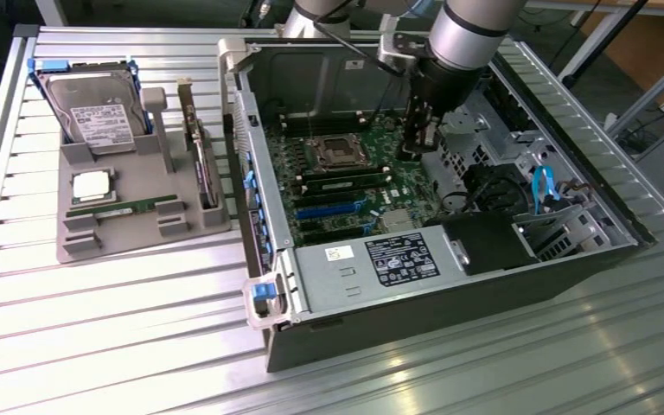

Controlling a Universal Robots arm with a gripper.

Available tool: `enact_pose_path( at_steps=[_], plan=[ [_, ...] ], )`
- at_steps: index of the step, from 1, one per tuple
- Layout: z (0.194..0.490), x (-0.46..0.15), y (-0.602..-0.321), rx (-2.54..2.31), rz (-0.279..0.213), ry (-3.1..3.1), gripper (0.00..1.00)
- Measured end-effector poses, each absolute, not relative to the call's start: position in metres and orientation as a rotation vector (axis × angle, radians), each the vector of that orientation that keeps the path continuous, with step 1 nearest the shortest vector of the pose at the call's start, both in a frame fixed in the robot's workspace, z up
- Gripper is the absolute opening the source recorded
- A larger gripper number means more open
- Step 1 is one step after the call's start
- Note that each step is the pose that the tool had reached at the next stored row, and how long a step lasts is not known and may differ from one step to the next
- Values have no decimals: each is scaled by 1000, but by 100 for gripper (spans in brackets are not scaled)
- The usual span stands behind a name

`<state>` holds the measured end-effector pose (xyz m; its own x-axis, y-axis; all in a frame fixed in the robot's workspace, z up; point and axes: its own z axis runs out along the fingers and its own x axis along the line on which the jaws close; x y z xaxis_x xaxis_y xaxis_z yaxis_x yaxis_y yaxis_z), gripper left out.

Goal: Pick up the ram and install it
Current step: 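Press down the ram until it locks into place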

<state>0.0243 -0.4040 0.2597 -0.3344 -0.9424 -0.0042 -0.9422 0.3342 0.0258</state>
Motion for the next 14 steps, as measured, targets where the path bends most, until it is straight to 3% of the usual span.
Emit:
enact_pose_path(
  at_steps=[14],
  plan=[
    [257,24,-404,927,-41,-2998,10]
  ],
)
